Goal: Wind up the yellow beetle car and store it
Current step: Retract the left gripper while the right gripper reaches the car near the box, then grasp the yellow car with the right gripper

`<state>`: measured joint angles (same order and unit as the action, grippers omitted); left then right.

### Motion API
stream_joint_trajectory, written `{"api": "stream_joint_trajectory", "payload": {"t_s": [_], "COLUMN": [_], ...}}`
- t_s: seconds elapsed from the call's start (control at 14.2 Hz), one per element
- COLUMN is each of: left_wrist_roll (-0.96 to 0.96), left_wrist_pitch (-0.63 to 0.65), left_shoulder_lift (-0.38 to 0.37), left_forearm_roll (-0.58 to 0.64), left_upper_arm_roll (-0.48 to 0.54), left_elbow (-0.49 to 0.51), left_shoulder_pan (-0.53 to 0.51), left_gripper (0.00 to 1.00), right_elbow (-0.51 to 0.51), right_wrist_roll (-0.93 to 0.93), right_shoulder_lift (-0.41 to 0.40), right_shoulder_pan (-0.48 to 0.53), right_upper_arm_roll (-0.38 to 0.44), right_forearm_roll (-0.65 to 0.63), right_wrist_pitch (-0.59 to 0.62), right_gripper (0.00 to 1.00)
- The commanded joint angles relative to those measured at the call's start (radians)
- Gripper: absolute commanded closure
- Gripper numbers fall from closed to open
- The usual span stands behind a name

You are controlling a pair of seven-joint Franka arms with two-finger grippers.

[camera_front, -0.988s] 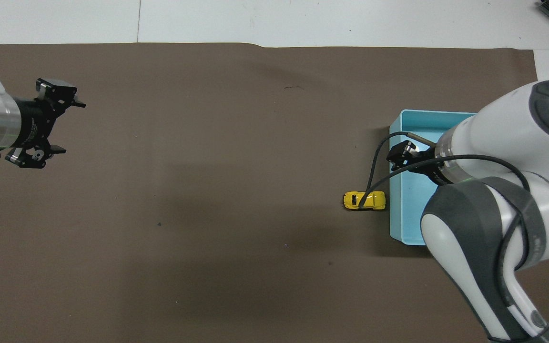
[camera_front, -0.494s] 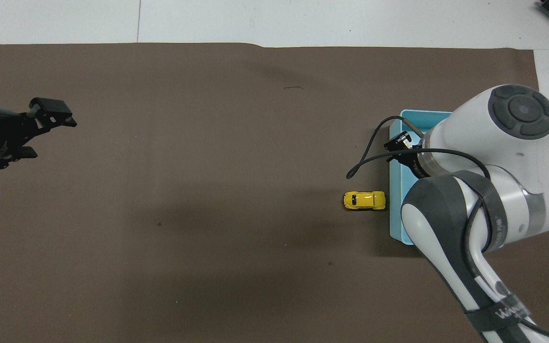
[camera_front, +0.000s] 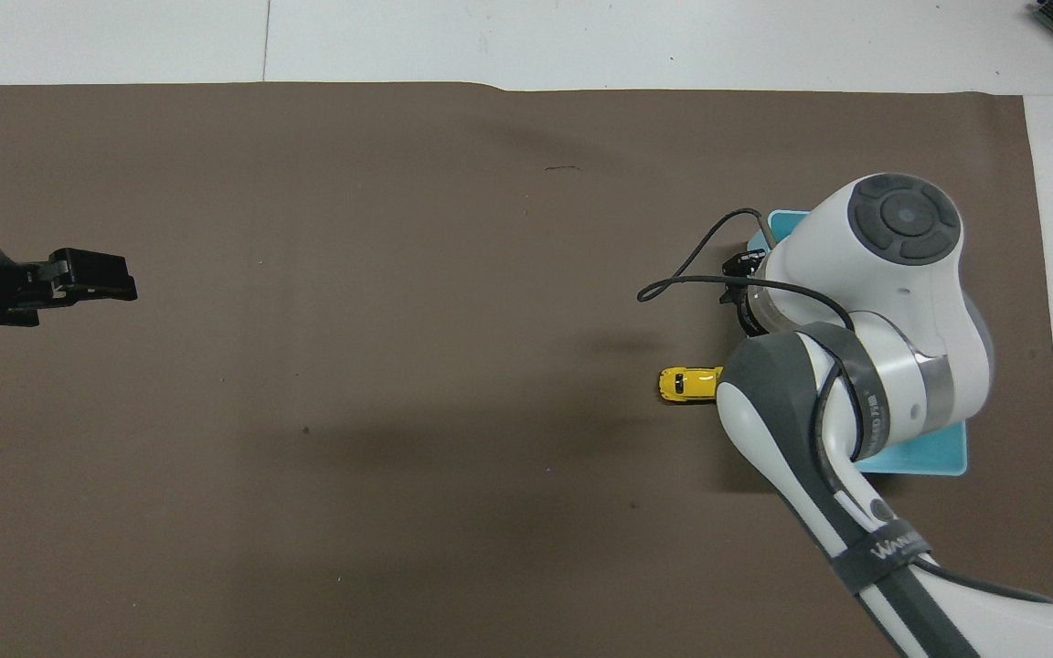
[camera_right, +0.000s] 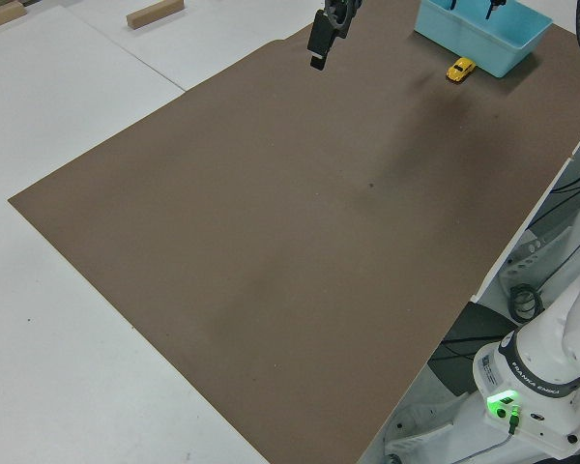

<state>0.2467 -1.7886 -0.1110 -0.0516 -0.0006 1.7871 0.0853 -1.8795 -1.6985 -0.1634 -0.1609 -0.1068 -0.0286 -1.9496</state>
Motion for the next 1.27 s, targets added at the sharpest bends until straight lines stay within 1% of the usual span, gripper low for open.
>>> {"api": "stream_joint_trajectory", "payload": {"t_s": [0.0, 0.21, 0.35, 0.42, 0.49, 0.71, 0.78, 0.85, 0.92, 0.99, 1.06, 1.2], "left_wrist_roll": [-0.053, -0.136, -0.184, -0.199, -0.201, -0.192, -0.196, -0.196, -0.196, -0.196, -0.202, -0.204], "left_wrist_pitch": [0.101, 0.173, 0.231, 0.259, 0.282, 0.271, 0.268, 0.267, 0.267, 0.268, 0.271, 0.281], "left_shoulder_lift": [-0.004, -0.004, -0.004, -0.004, -0.004, -0.015, -0.015, -0.016, -0.016, -0.015, -0.015, -0.015], "left_forearm_roll": [0.015, 0.015, 0.016, 0.016, 0.016, 0.013, 0.013, 0.013, 0.013, 0.013, 0.015, 0.015], "left_upper_arm_roll": [-0.010, -0.010, -0.004, -0.005, -0.010, -0.010, -0.010, -0.010, -0.010, -0.010, -0.010, -0.012], "left_elbow": [-0.064, -0.113, -0.136, -0.152, -0.170, -0.167, -0.169, -0.169, -0.169, -0.169, -0.170, -0.172], "left_shoulder_pan": [-0.015, -0.015, -0.015, -0.015, -0.015, -0.015, -0.015, -0.015, -0.015, -0.015, -0.015, -0.015], "left_gripper": [0.00, 0.00, 0.00, 0.00, 0.00, 0.00, 0.00, 0.00, 0.00, 0.00, 0.00, 0.00], "right_elbow": [-0.058, -0.157, -0.243, -0.272, -0.294, -0.328, -0.329, -0.329, -0.328, -0.323, -0.316, -0.287], "right_wrist_roll": [-0.094, -0.151, -0.252, -0.285, -0.306, -0.326, -0.326, -0.323, -0.320, -0.322, -0.322, -0.323], "right_shoulder_lift": [-0.011, -0.010, -0.019, -0.025, -0.031, -0.042, -0.042, -0.042, -0.041, -0.039, -0.041, -0.041], "right_shoulder_pan": [-0.026, -0.051, -0.092, -0.094, -0.095, -0.095, -0.095, -0.094, -0.095, -0.098, -0.109, -0.132], "right_upper_arm_roll": [-0.004, -0.002, -0.002, -0.002, -0.002, -0.002, -0.002, -0.002, -0.002, -0.004, -0.004, -0.004], "right_forearm_roll": [-0.019, -0.059, -0.147, -0.181, -0.204, -0.264, -0.275, -0.286, -0.306, -0.326, -0.330, -0.330], "right_wrist_pitch": [-0.067, -0.152, -0.257, -0.294, -0.320, -0.351, -0.350, -0.350, -0.338, -0.324, -0.309, -0.273], "right_gripper": [0.00, 0.00, 0.00, 0.00, 0.00, 0.00, 0.03, 0.20, 0.45, 0.84, 1.00, 1.00]}}
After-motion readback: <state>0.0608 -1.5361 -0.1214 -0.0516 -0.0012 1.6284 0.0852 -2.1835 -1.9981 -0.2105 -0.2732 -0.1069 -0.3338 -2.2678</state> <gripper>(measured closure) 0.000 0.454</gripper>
